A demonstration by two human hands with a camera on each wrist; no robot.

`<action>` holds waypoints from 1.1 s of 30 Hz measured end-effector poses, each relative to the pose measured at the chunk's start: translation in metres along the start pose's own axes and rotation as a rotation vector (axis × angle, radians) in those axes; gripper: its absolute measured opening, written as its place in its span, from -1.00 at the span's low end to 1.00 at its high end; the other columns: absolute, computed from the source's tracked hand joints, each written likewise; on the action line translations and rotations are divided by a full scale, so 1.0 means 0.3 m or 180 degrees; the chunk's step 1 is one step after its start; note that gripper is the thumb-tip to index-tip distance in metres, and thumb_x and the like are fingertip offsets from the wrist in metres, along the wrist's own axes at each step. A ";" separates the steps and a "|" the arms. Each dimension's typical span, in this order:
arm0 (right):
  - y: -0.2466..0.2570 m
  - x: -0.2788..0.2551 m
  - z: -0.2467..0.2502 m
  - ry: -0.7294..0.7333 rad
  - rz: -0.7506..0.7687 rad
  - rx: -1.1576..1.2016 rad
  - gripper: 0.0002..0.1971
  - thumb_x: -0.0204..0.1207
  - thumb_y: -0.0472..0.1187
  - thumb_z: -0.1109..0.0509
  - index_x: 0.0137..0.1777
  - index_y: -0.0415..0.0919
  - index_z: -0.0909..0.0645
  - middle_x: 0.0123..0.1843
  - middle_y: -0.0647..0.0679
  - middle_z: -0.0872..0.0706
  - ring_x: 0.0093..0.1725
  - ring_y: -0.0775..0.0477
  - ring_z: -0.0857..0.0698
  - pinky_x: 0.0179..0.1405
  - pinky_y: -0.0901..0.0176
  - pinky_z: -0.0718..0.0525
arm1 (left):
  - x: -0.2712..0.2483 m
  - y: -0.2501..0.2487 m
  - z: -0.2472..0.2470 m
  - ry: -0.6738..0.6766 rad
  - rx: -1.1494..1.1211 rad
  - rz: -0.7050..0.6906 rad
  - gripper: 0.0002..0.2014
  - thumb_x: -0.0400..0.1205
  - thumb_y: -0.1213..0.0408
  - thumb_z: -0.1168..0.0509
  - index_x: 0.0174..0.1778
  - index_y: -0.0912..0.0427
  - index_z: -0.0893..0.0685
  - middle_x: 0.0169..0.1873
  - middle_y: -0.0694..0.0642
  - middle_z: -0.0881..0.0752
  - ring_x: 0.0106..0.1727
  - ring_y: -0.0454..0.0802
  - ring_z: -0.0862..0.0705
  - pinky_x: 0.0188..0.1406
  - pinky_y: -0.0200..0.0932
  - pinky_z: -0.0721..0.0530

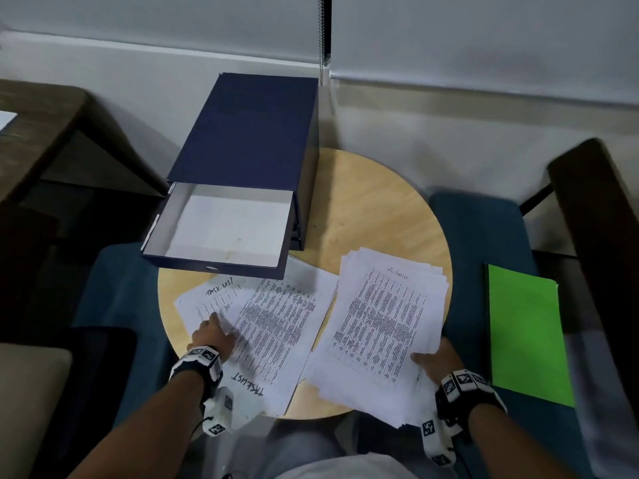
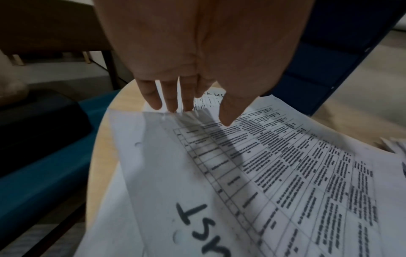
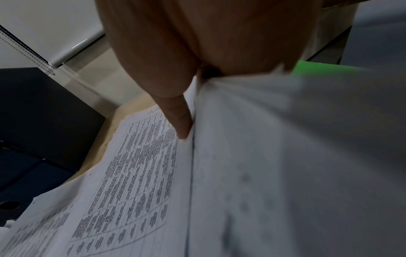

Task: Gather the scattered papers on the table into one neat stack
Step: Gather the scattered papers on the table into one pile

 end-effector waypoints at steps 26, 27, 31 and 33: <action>0.034 -0.060 0.010 0.0081 -0.0046 0.0132 -0.36 0.41 -0.40 -0.47 0.48 -0.35 -0.34 0.32 -0.27 -0.61 0.08 -0.19 -0.61 0.17 0.04 -0.58 | -0.563 -0.515 0.278 -0.1268 -0.0357 -0.1947 -0.90 0.68 0.31 -0.22 0.00 0.19 -0.63 -0.37 0.25 -0.76 -0.29 0.29 -0.74 -0.38 0.00 -0.64; 0.038 -0.054 0.012 0.0138 0.0000 0.0122 -0.34 0.40 -0.41 -0.47 0.49 -0.36 -0.32 0.34 -0.26 -0.61 0.12 -0.21 -0.62 0.22 0.01 -0.58 | -0.591 -0.536 0.313 -0.1359 -0.0400 -0.2054 -0.91 0.68 0.31 -0.24 -0.02 0.18 -0.64 -0.39 0.23 -0.76 -0.32 0.27 -0.73 -0.40 -0.01 -0.65; 0.050 -0.062 0.024 0.0261 0.0056 -0.0049 -0.26 0.42 -0.40 -0.50 0.57 -0.39 -0.26 0.42 -0.33 -0.54 0.36 -0.36 -0.57 0.23 -0.02 -0.53 | -0.704 -0.600 0.460 -0.1774 -0.0820 -0.2344 -0.98 0.63 0.33 -0.34 -0.09 0.17 -0.67 -0.44 0.16 -0.76 -0.41 0.23 -0.70 -0.46 -0.14 -0.53; 0.049 -0.066 0.021 0.0273 0.0095 0.0107 -0.31 0.44 -0.42 -0.50 0.54 -0.43 -0.31 0.40 -0.36 -0.56 0.31 -0.35 -0.60 0.21 -0.02 -0.54 | -0.735 -0.624 0.508 -0.1795 -0.1260 -0.2305 -0.92 0.62 0.25 -0.40 -0.14 0.15 -0.68 -0.43 0.06 -0.77 -0.41 0.09 -0.69 -0.45 -0.17 -0.48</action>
Point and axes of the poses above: each hand's wrist, its own x-axis towards the middle knuckle, its own z-axis out of the back of the hand, y = z × x, the point moved 6 cm from there along x, towards the middle knuckle
